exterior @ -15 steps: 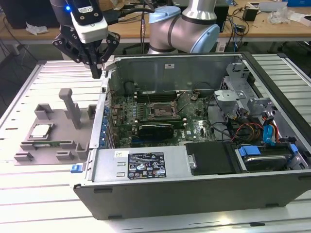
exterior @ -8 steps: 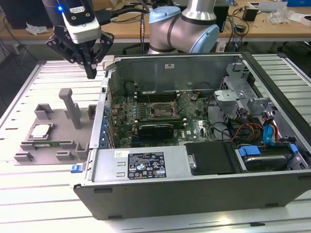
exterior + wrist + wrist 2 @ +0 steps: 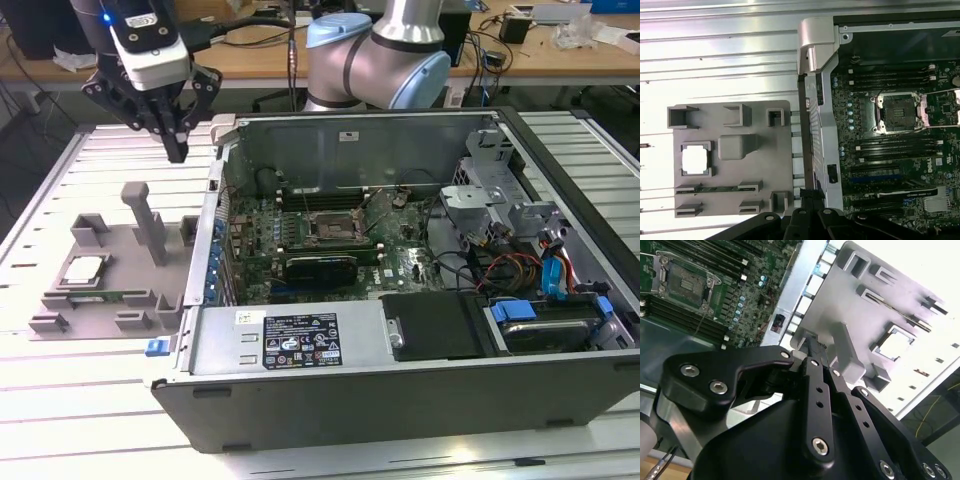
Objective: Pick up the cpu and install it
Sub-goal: 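Reach for the cpu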
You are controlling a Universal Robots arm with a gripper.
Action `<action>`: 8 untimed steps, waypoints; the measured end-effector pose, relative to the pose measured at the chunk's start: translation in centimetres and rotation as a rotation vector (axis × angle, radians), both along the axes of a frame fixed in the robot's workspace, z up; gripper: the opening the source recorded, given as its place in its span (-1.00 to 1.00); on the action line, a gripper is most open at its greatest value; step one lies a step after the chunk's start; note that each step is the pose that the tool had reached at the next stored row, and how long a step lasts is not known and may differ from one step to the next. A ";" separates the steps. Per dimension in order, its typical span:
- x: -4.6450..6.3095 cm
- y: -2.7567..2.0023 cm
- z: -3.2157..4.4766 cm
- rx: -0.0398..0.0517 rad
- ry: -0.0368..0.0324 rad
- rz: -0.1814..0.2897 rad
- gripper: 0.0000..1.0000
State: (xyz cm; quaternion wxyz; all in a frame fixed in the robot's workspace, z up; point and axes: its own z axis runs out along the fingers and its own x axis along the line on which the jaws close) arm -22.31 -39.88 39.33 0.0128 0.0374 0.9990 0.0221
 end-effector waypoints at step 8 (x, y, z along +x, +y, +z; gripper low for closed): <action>-2.6 0.00 -0.01 0.0000 -0.0005 0.000 -0.79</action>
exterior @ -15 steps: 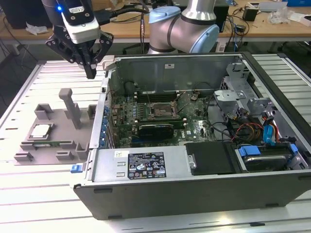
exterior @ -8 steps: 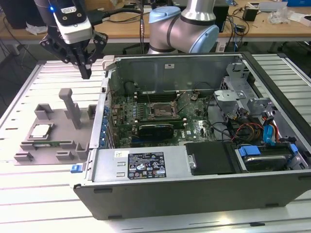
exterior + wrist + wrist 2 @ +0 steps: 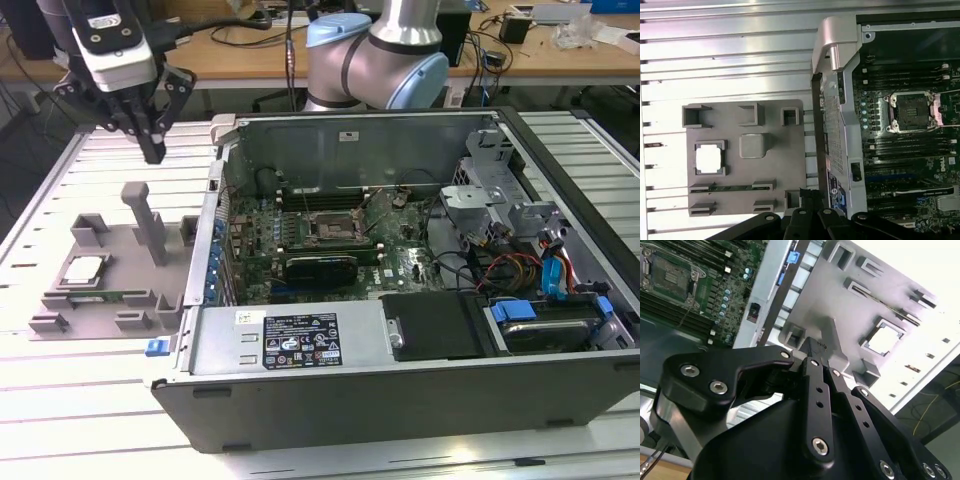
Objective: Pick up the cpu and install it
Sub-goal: 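Reach for the cpu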
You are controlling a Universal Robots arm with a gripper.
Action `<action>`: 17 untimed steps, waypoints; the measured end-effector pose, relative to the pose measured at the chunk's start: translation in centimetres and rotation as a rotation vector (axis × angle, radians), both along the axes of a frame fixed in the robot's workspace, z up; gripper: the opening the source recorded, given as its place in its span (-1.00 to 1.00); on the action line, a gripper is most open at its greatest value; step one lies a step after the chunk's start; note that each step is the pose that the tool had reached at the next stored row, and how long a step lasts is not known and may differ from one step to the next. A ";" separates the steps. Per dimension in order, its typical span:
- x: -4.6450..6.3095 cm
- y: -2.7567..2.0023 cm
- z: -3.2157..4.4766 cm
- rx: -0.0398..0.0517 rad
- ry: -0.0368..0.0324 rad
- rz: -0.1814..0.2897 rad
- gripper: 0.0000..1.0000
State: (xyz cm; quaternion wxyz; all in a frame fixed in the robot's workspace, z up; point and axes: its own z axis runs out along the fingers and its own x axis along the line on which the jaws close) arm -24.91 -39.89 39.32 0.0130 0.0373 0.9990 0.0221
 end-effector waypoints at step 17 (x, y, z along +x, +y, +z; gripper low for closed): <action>-5.7 0.03 -1.05 0.0002 -0.0042 0.000 -0.79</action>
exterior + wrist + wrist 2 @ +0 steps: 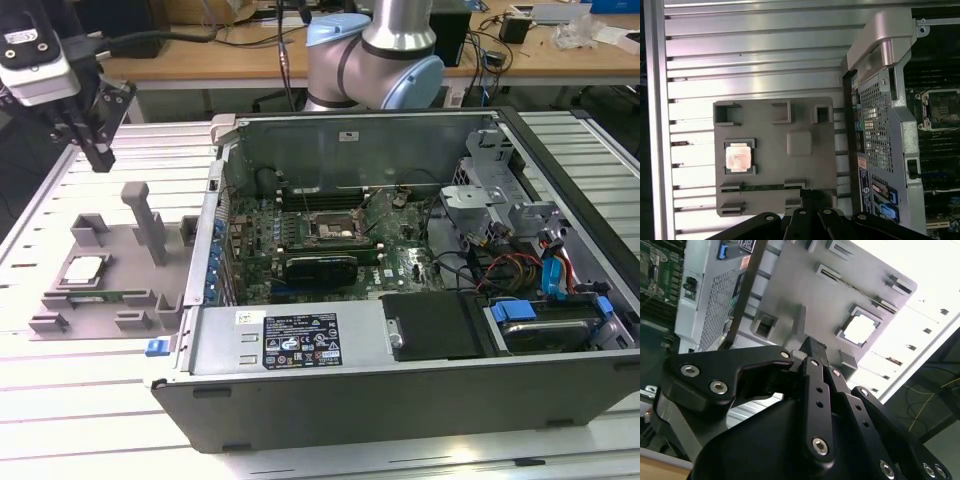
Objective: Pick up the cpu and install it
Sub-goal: 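Reach for the cpu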
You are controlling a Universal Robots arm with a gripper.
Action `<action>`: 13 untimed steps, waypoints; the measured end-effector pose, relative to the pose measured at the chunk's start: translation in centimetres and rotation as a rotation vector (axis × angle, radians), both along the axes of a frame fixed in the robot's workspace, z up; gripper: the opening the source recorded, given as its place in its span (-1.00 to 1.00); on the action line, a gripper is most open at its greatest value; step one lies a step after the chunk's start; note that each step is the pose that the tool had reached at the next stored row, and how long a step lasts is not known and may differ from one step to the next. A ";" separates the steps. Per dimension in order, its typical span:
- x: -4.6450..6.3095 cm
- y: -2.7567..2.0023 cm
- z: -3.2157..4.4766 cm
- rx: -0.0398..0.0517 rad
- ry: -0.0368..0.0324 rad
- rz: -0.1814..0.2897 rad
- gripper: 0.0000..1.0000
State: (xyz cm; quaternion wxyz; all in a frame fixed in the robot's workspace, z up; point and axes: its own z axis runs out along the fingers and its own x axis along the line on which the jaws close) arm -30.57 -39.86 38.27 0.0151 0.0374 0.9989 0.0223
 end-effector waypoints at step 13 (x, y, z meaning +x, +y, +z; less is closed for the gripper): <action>-3.5 0.85 -2.73 -0.0001 0.0002 0.000 -0.79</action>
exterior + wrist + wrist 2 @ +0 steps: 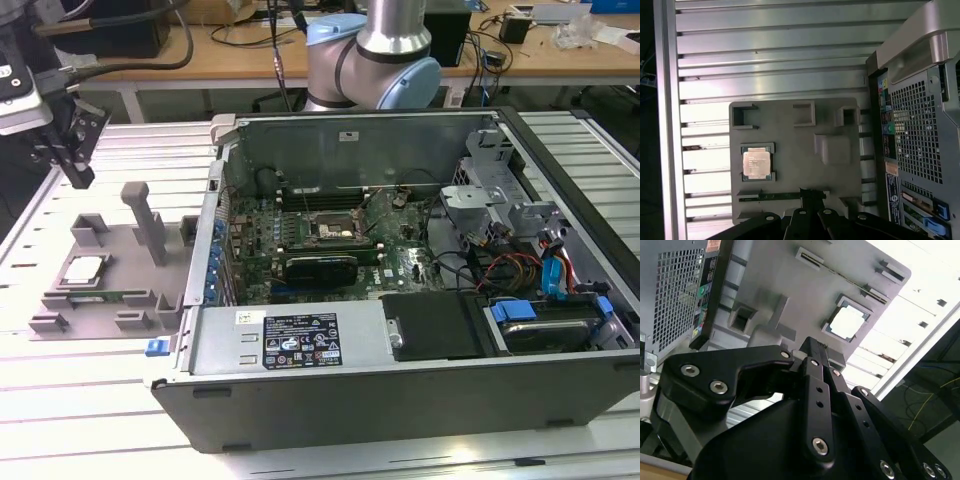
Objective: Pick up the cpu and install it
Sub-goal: 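Reach for the cpu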
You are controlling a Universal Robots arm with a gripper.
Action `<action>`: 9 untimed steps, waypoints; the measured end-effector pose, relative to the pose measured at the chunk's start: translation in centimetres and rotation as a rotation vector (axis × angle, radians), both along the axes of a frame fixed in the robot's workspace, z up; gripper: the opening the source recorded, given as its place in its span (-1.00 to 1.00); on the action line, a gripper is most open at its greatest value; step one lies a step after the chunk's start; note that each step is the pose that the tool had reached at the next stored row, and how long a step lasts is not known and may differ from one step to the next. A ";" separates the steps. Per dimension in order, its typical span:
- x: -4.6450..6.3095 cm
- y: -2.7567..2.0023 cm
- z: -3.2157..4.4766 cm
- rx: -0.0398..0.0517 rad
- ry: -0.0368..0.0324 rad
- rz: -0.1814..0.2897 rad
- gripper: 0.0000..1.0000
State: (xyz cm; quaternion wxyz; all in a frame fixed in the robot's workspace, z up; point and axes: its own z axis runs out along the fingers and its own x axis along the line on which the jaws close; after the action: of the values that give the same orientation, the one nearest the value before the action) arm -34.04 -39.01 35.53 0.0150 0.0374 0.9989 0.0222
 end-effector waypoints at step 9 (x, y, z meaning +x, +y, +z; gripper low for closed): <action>-0.8 0.22 -1.49 0.0001 -0.0001 0.000 -0.79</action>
State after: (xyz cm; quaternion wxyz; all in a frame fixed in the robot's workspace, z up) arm -34.86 -38.79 34.04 0.0150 0.0373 0.9989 0.0222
